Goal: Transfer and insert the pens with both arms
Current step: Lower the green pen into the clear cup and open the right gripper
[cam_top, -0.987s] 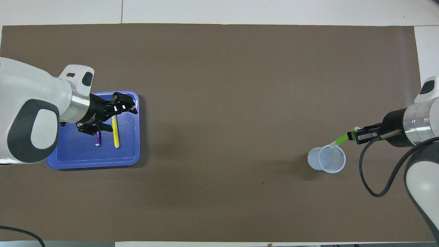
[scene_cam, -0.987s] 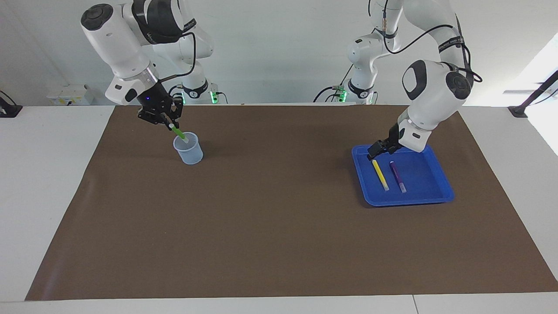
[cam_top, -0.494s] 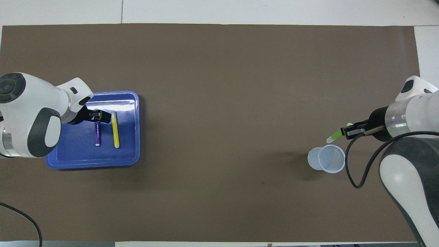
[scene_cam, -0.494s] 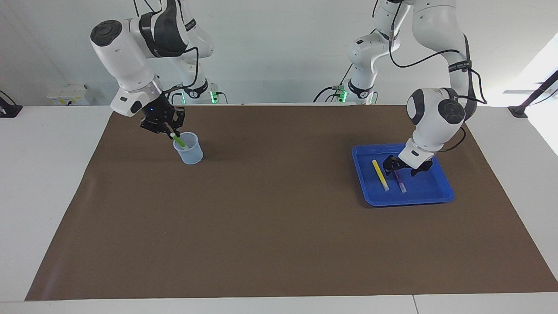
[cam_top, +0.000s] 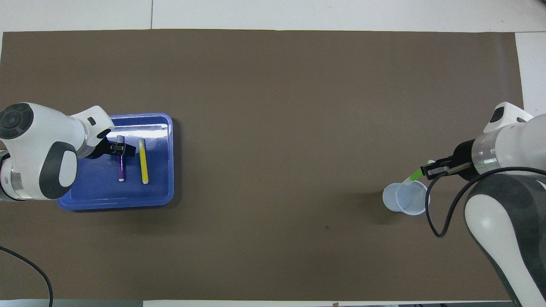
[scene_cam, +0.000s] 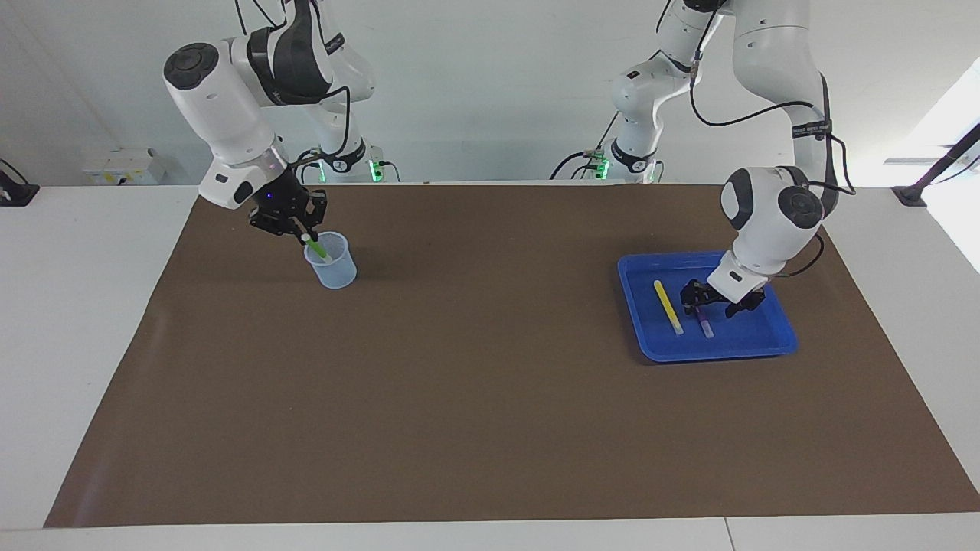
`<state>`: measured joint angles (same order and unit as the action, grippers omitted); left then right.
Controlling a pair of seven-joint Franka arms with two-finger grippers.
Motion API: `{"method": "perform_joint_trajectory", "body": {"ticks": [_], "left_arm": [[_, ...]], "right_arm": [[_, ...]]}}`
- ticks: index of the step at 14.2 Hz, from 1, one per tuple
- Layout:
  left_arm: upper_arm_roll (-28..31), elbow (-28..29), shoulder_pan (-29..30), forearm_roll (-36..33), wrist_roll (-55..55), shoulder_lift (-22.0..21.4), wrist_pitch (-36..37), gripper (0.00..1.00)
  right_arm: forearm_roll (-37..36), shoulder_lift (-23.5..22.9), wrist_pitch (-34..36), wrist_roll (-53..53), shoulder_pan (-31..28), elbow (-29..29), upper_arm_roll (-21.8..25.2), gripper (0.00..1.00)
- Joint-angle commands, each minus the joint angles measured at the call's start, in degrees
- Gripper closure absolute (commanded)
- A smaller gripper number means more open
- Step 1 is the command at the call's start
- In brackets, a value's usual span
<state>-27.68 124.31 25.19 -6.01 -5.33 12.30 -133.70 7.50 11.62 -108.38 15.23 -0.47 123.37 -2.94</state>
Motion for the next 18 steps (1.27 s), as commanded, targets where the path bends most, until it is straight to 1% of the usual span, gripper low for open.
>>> {"method": "perform_joint_trajectory", "body": {"ticks": [1,2,3,4,7,9,10,11,12,15,17,18], "left_arm": [[-0.09,1.73,0.30,-1.29,-0.12,-0.69,-1.73,0.21],[-0.09,1.90,0.30,-1.29,-0.12,-0.61,-1.82,0.23],[-0.09,1.91,0.30,-1.29,-0.12,-0.69,-1.74,0.27],[-0.09,1.91,0.30,-1.29,-0.12,-0.69,-1.56,0.34],[-0.09,1.91,0.38,-1.29,-0.03,-0.69,-1.47,0.63],[-0.09,1.91,0.38,-1.29,0.06,-0.69,-1.39,0.91],[-0.09,1.91,0.47,-1.29,0.06,-0.69,-1.38,1.00],[-0.09,1.82,0.47,-1.29,0.14,-0.69,-1.38,1.00],[-0.09,1.82,0.47,-1.20,0.15,-0.69,-1.30,1.00],[-0.09,1.47,0.56,-1.20,0.41,-0.69,-1.03,1.00],[-0.09,1.12,0.56,-1.20,2.07,-0.61,-0.77,1.00],[-0.09,0.68,0.47,-1.20,2.60,-0.43,-0.25,1.00]], "right_arm": [[-1.08,2.79,-0.95,2.17,-0.76,3.62,-0.14,1.00],[-1.08,3.14,-0.95,2.17,-0.76,4.15,-0.14,1.00],[-1.08,3.24,-1.04,2.17,-0.76,4.50,-0.14,1.00],[-1.08,3.32,-1.04,2.17,-0.76,4.68,-0.22,1.00],[-1.08,3.85,-1.39,2.17,-0.76,6.00,-0.14,1.00],[-1.08,4.03,-2.53,2.17,-0.84,7.05,-0.14,1.00],[-1.08,4.03,-2.80,2.17,-0.85,7.32,-0.14,0.90],[-1.08,4.03,-2.80,2.17,-0.85,7.32,-0.14,0.74],[-1.08,4.03,-2.80,2.17,-0.85,7.32,-0.14,0.53],[-1.08,3.77,-2.80,2.08,-0.67,6.80,-0.22,0.42],[-0.99,2.89,-1.93,1.47,-0.23,4.52,-0.22,0.42],[-0.64,2.36,-1.49,1.29,-0.06,2.77,-0.22,0.38]]}}
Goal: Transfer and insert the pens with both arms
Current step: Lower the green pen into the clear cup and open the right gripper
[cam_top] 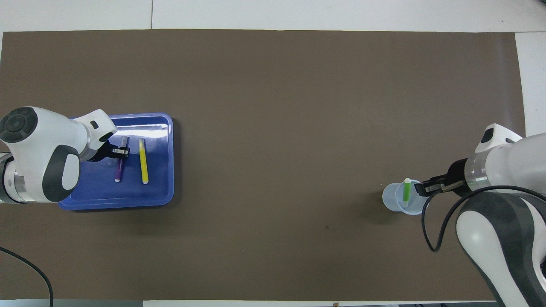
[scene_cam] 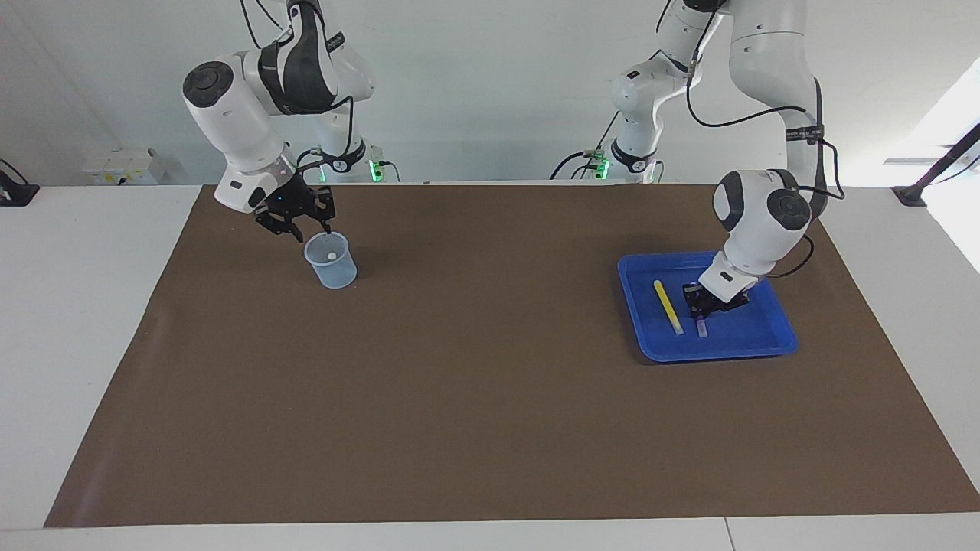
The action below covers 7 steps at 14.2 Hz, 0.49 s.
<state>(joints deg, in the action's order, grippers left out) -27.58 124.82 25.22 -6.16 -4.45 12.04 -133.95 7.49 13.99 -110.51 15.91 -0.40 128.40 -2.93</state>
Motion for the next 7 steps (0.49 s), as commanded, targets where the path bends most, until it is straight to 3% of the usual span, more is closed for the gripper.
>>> {"method": "perform_joint_trajectory", "body": {"ticks": [1,7], "left_arm": [[-0.28,-1.23,0.44,-1.05,1.98,0.00,1.92,1.00],[-0.37,-8.00,-0.61,-0.79,4.62,1.14,10.89,1.00]], "right_arm": [[-0.02,-0.28,1.34,0.53,-0.04,-4.01,-0.32,0.32],[16.73,-1.25,3.37,-7.71,-0.13,-7.11,-0.23,0.31]]}}
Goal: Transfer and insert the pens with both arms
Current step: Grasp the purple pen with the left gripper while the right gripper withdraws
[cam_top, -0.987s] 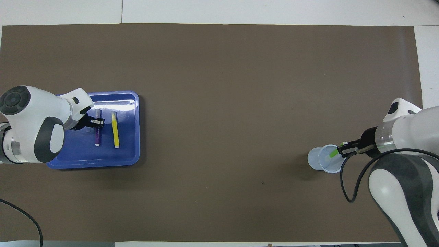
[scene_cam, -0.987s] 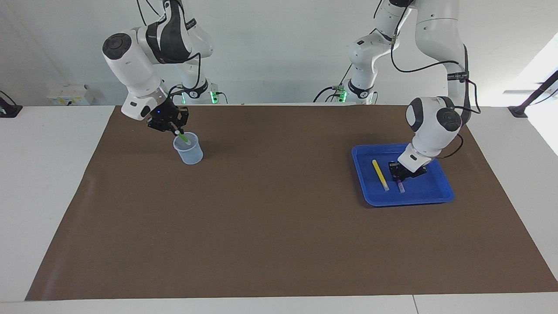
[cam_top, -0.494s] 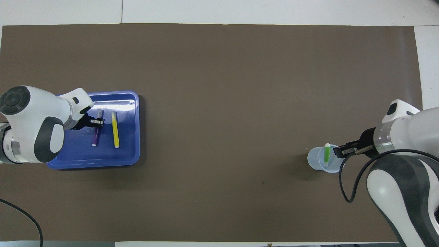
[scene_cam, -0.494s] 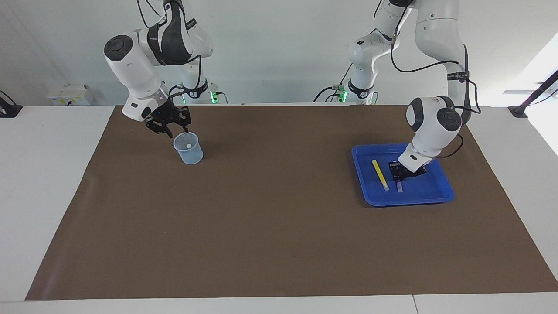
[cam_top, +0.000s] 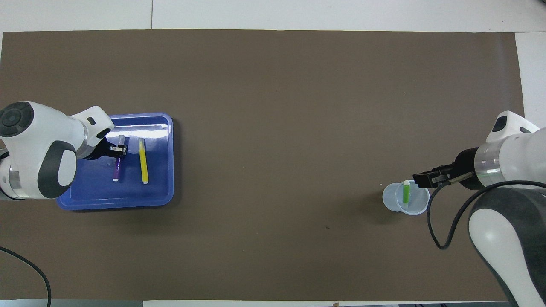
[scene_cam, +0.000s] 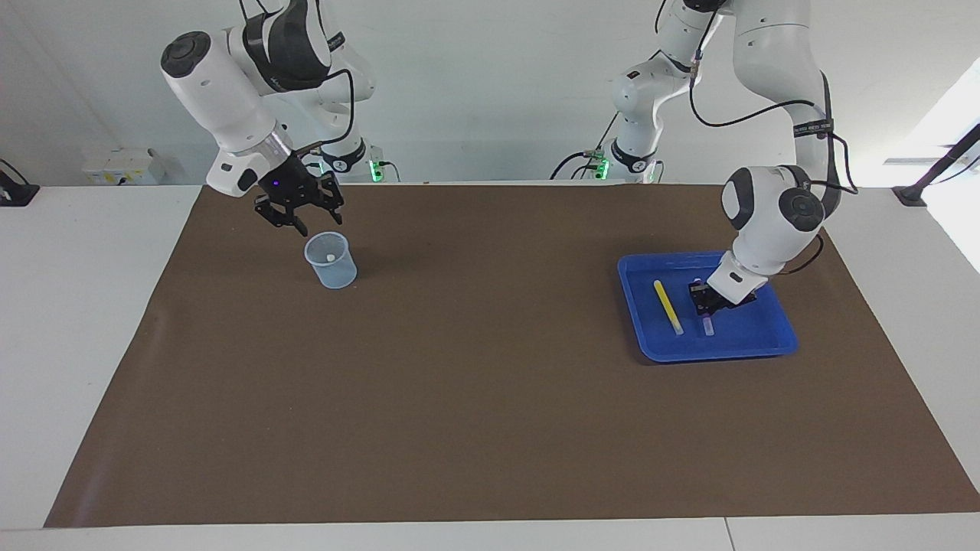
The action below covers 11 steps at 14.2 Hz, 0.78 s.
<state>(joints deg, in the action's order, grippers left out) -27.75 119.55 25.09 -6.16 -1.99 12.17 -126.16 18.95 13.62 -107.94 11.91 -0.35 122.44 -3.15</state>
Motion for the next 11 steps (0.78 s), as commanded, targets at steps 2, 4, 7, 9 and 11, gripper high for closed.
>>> {"method": "perform_joint_trajectory", "body": {"ticks": [2,4,7,9,11], "left_arm": [[-0.28,-5.72,-0.74,-0.43,3.83,1.01,7.40,1.00],[-0.46,-9.93,-2.75,2.01,7.59,1.01,13.19,1.00],[-0.46,-15.91,-7.93,5.18,24.25,1.10,21.29,1.00],[-0.63,-18.55,-10.66,10.08,35.77,0.84,24.11,1.00],[-0.81,-20.23,-13.13,14.84,48.25,0.48,26.05,1.00]], "right_arm": [[11.35,-0.88,0.63,-10.46,-0.09,-1.33,-0.10,0.31],[17.50,-0.79,0.37,-15.58,0.00,-1.33,-0.19,0.27],[23.22,-0.79,-0.07,-22.08,0.00,-1.24,-1.34,0.24],[23.68,-0.70,-0.42,-23.86,0.00,-1.24,-2.03,0.23],[23.77,-0.70,-0.42,-23.95,0.00,-1.24,-2.13,0.23]]}}
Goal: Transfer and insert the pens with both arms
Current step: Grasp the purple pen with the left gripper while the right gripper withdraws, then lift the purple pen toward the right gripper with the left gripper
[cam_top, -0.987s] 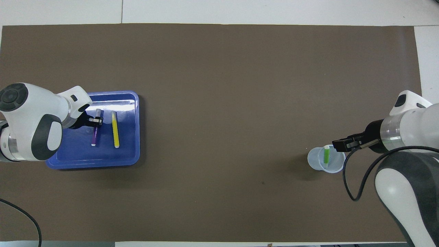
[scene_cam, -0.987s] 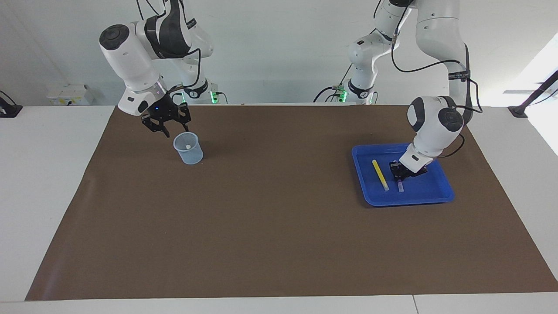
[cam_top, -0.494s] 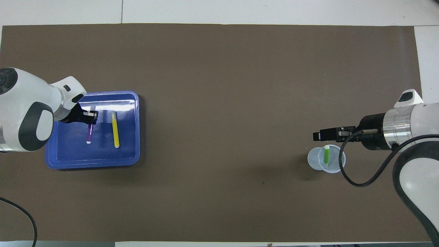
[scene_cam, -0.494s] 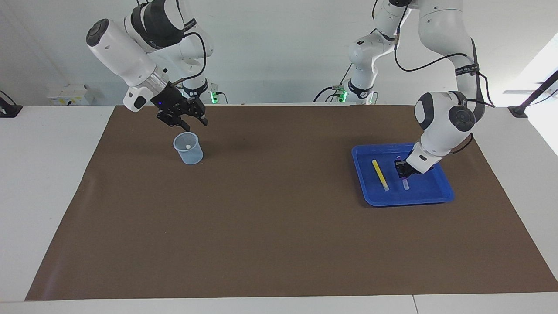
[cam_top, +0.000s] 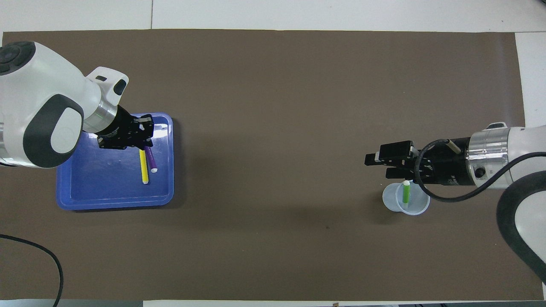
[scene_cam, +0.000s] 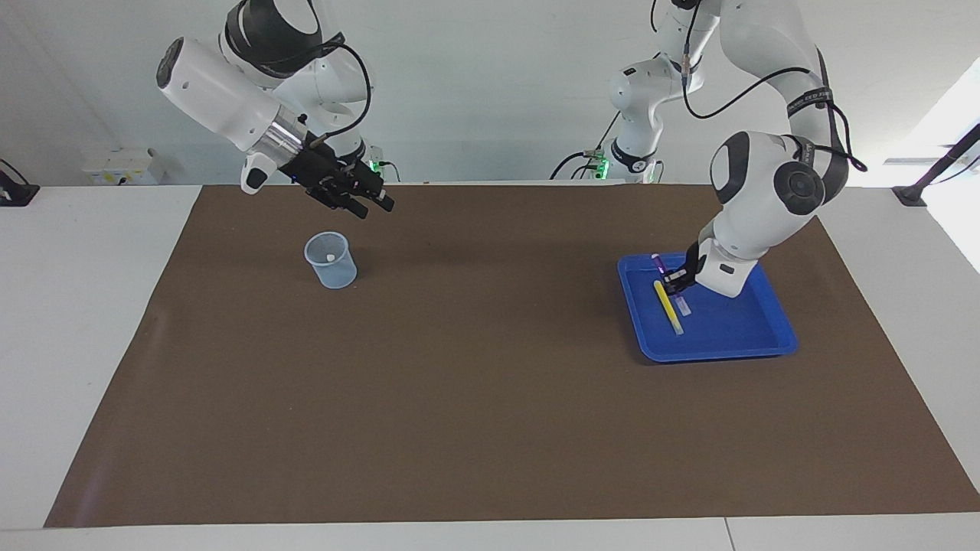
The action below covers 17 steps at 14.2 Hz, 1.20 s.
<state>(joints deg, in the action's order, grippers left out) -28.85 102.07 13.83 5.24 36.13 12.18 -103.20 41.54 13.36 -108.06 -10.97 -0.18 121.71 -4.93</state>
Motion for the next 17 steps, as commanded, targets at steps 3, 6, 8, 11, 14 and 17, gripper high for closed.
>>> {"method": "perform_joint_trajectory", "body": {"ticks": [3,6,8,11,14,17], "left_arm": [[-2.69,-3.11,-3.46,9.42,29.03,0.13,2.30,1.00],[-6.30,-2.32,-3.54,17.32,44.94,-1.97,-0.94,1.00],[-9.72,-1.35,-3.55,19.54,52.78,-2.25,-5.58,1.00],[-11.66,-0.12,-3.55,26.19,61.06,-2.25,-9.30,1.00],[-14.12,1.02,-3.64,29.73,65.02,-2.42,-12.80,1.00],[-15.01,1.29,-5.30,30.09,67.14,-2.51,-15.97,1.00]], "right_arm": [[3.10,-0.44,-1.62,-1.77,-0.17,-0.43,-1.31,0.23],[9.50,0.00,-2.86,-2.21,-0.17,0.45,-1.40,0.17],[13.99,0.70,-5.04,-2.30,-0.08,1.85,-1.57,0.17],[17.52,1.14,-10.05,-2.30,2.46,3.09,-2.45,0.19],[17.53,1.05,-14.45,-2.30,5.89,3.35,-2.54,0.28],[17.35,0.70,-16.92,-1.59,7.48,3.88,-2.63,0.29]]}}
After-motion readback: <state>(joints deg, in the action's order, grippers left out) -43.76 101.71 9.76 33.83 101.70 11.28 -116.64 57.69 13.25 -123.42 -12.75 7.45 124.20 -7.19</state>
